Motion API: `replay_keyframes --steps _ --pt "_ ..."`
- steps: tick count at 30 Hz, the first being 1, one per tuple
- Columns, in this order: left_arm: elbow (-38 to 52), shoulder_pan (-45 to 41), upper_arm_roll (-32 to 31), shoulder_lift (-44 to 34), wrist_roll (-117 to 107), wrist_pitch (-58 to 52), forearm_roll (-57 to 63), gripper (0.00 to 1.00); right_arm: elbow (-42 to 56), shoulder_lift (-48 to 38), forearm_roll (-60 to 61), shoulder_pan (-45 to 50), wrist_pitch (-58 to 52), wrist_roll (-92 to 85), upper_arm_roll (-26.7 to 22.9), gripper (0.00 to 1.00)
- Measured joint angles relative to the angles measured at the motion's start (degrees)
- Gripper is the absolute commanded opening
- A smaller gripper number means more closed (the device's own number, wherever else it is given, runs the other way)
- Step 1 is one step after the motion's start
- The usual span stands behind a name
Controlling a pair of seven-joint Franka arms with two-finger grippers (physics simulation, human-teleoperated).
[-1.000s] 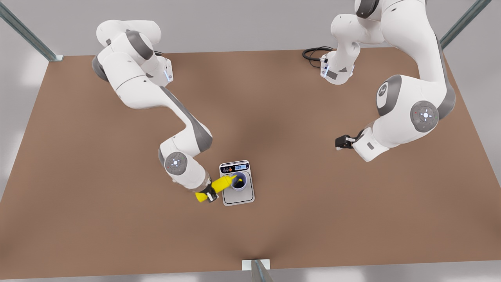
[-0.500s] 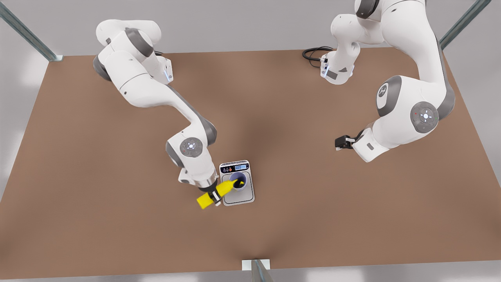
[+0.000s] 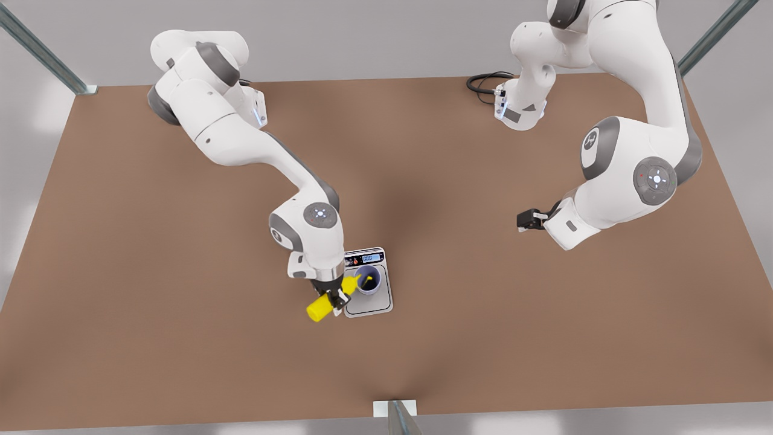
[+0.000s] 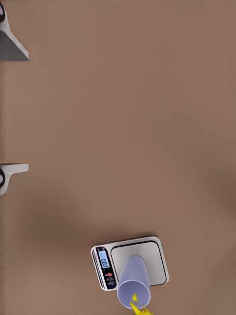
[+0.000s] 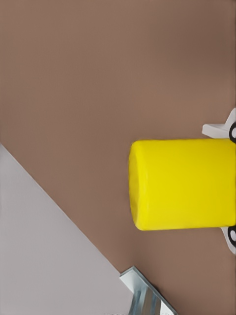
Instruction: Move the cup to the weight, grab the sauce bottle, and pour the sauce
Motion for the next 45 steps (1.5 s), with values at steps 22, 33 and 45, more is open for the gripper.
replay_keyframes --steps 22,33,45 --pt "0.0 0.0 -0.1 0.3 -0.4 0.0 -1.2 1.0 -16.8 -16.9 77.0 -14.9 4.9 -35.4 -8.8 0.21" --pt "0.0 0.0 -0.2 1.0 -0.6 0.0 -3.2 1.0 -17.8 -8.5 101.1 -29.0 -31.5 -63.3 -22.5 0.21" --pt "0.0 0.0 -0.1 1.6 -0.7 -0.1 -4.4 1.0 -11.3 8.9 104.5 -40.6 -56.9 -69.7 -28.6 0.21"
